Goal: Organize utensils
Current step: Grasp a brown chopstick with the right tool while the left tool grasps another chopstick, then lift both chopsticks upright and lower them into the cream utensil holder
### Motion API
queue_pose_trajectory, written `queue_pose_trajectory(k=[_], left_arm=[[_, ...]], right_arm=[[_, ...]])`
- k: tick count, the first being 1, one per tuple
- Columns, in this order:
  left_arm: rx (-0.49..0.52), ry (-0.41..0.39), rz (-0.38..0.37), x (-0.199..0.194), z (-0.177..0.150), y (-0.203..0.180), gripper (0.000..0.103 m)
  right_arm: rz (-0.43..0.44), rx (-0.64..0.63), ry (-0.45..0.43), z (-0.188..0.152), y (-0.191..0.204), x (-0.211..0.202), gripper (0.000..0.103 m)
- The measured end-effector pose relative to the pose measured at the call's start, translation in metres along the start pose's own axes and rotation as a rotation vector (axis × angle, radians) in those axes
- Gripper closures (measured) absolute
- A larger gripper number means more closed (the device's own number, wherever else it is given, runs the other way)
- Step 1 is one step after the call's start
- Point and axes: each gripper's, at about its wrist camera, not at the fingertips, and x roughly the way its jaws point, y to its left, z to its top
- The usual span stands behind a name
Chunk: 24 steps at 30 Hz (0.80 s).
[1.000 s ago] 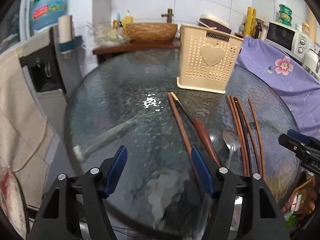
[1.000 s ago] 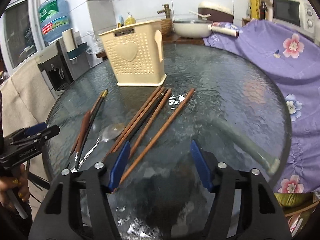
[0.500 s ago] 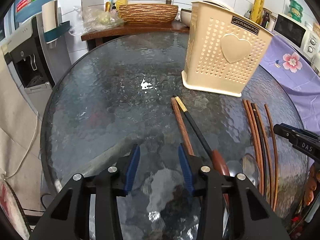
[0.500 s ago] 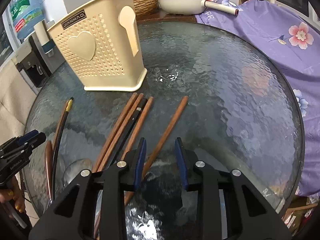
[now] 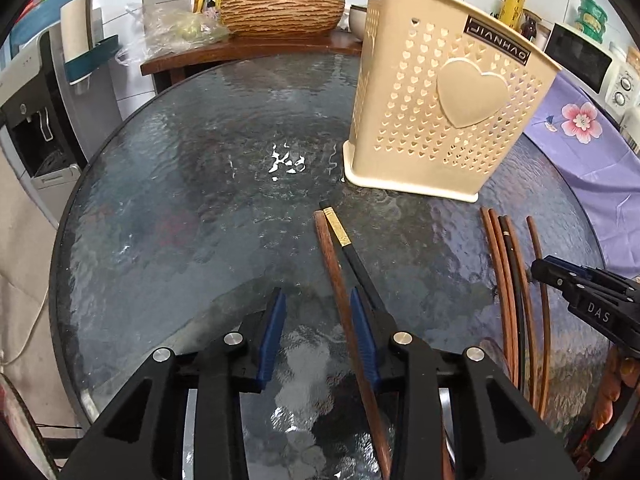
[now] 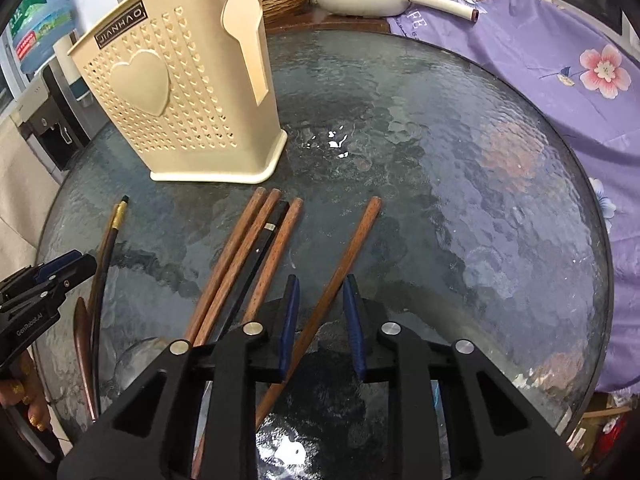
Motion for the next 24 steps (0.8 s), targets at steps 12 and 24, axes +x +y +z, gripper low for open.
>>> queue_pose_trajectory(k=[12, 24], left_arm=[[0.063, 0.02, 0.078, 0.02, 0.02, -0.012, 0.089], [0.097, 0.01, 0.098, 0.028, 0.028, -0.016, 0.095]], right_arm=[[-0.049, -0.029, 0.015, 0.016, 0.011, 0.012, 0.091], [-0.072, -0.046, -0.005, 0.023, 0.018, 0.017, 0.096]])
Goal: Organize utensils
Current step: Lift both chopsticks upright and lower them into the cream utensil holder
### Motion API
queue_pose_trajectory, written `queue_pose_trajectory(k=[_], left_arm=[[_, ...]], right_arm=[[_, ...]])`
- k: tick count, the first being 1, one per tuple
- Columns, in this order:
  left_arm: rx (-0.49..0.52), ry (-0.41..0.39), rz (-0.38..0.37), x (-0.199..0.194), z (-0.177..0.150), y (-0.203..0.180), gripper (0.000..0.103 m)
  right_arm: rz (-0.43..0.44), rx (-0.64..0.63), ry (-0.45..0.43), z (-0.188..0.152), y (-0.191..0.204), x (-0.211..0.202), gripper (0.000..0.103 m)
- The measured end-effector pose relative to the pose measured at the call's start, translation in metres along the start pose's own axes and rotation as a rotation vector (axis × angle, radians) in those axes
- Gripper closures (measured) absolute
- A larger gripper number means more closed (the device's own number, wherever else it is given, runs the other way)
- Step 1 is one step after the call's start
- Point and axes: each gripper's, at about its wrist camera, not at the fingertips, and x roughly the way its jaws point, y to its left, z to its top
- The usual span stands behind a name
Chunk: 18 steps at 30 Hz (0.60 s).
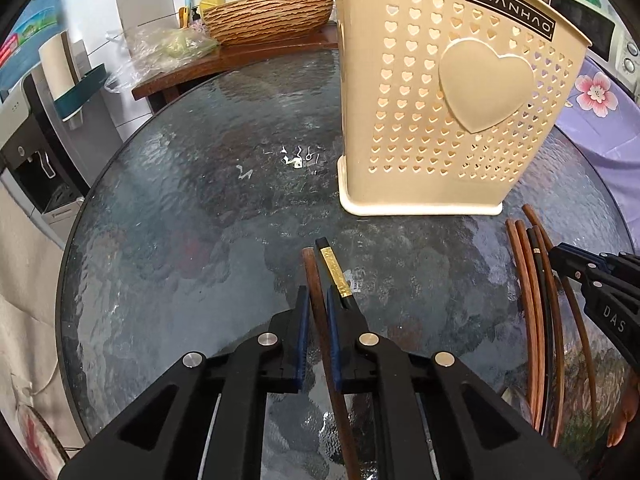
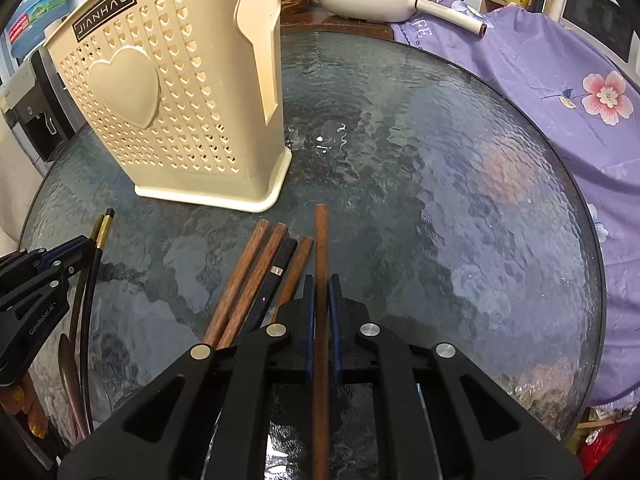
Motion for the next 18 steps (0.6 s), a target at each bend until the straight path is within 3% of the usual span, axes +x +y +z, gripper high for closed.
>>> queue_pose_trajectory(k=[7, 18], left_arm=[[-0.025, -0.016, -0.02, -0.005, 0.003, 0.003, 0.095], [-0.043, -0.133, -0.065, -0.048, 0.015, 0.002, 0.096]], right_arm=[[0.05, 0.017, -0.025, 0.002, -0.006, -0.003, 0.096], [0.2, 0.003, -0.195, 0.006, -0.016, -0.052, 0.096]])
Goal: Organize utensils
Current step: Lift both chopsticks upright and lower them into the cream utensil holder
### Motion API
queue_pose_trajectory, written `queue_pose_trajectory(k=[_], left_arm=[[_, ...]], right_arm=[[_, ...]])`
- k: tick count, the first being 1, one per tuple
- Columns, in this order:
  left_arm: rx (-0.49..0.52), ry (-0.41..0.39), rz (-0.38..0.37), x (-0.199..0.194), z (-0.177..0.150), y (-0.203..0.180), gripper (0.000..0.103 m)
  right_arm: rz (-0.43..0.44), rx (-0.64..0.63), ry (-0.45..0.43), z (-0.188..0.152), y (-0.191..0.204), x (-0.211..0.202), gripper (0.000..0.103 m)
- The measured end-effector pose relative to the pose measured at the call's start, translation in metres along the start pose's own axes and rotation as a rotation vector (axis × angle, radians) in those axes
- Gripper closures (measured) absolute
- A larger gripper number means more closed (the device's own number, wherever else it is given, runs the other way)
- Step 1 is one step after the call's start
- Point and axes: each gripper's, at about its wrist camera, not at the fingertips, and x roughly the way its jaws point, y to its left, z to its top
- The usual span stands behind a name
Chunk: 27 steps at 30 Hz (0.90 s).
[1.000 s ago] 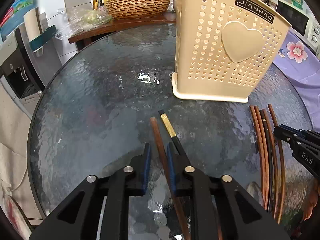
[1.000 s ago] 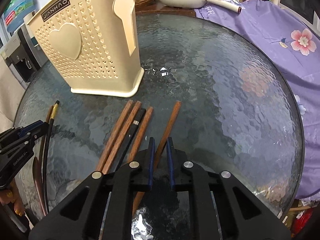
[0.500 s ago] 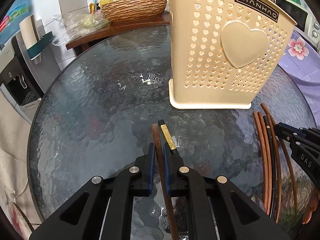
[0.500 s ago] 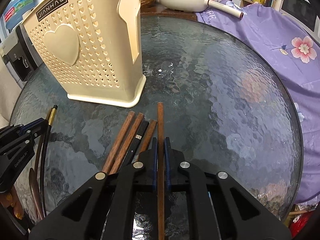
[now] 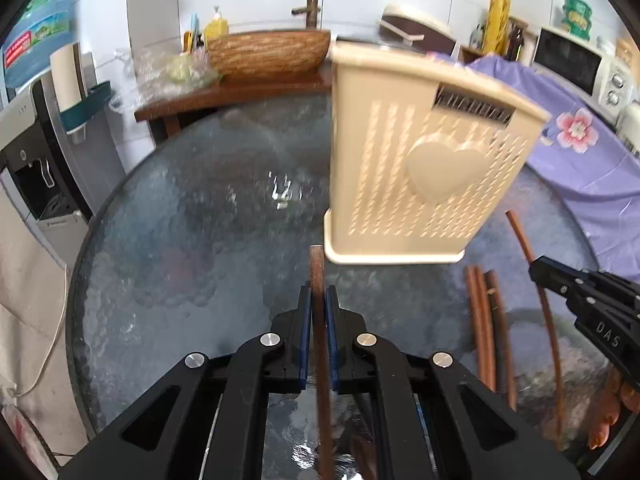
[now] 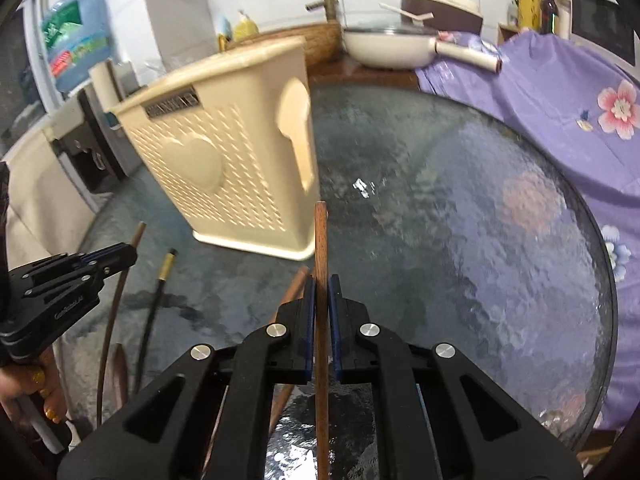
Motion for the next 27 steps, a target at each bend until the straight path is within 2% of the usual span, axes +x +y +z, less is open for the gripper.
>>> queue_pose_trajectory(k=[13, 27], left_arm=[[0.002, -0.116, -0.008, -0.043, 0.023, -0.008, 0.096], [0.001, -0.231, -0.03, -0.097, 0.031, -0.004, 0.096]], right_arm=[[0.118, -0.031, -0.125, 0.016, 0.006, -0.049, 0.096], [0.173, -0.098, -0.212, 0.033, 0.022, -0.097, 0.096]])
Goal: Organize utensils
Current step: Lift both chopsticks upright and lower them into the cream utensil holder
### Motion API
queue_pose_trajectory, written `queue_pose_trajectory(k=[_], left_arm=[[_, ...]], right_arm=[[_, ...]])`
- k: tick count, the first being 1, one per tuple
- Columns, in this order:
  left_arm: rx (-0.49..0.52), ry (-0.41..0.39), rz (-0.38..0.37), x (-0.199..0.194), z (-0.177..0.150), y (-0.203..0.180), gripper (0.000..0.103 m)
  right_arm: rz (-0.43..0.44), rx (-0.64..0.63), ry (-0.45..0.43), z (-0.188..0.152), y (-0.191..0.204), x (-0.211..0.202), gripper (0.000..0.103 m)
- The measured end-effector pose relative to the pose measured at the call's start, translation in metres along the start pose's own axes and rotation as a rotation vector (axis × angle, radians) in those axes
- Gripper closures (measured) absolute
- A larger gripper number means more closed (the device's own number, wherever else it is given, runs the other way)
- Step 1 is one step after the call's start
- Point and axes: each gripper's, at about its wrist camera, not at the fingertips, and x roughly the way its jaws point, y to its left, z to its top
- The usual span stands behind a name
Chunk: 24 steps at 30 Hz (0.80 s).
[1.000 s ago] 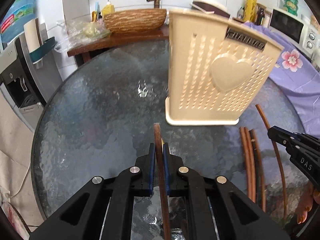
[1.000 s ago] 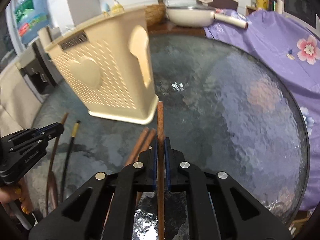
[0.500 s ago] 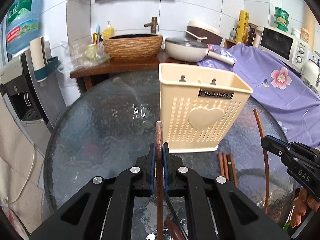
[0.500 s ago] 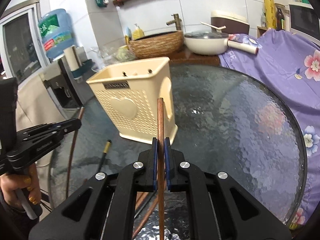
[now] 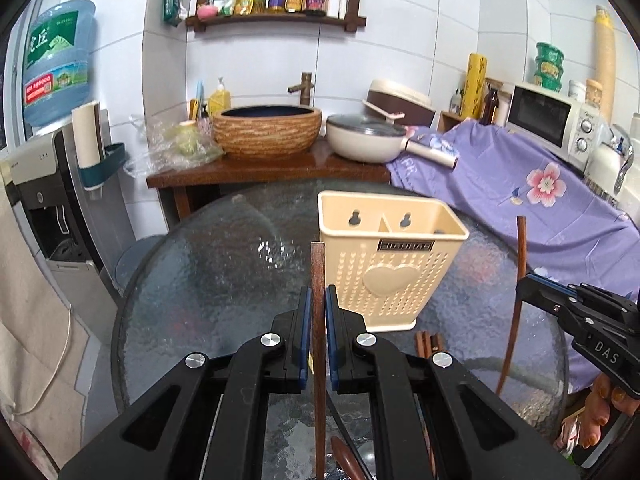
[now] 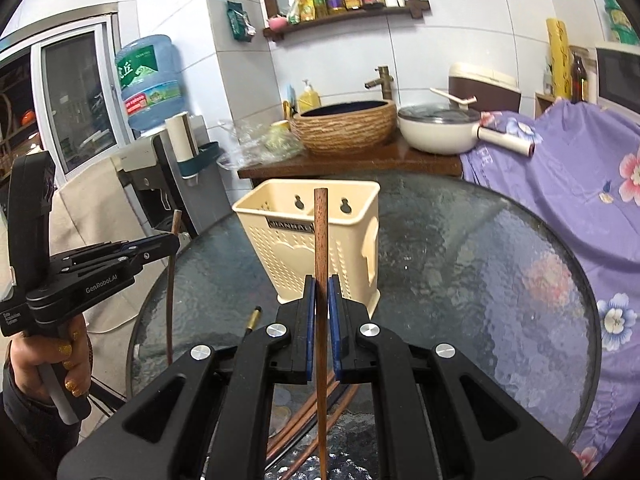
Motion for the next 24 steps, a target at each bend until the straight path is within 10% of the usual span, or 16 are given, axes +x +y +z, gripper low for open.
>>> queue_pose_trajectory(k=[24], left_arm=[[-0.044, -0.157, -0.08, -0.054, 0.064, 0.006, 0.096]], right_arm=[[0.067, -0.046, -0.108, 0.068, 0.027, -0.03, 0.096]])
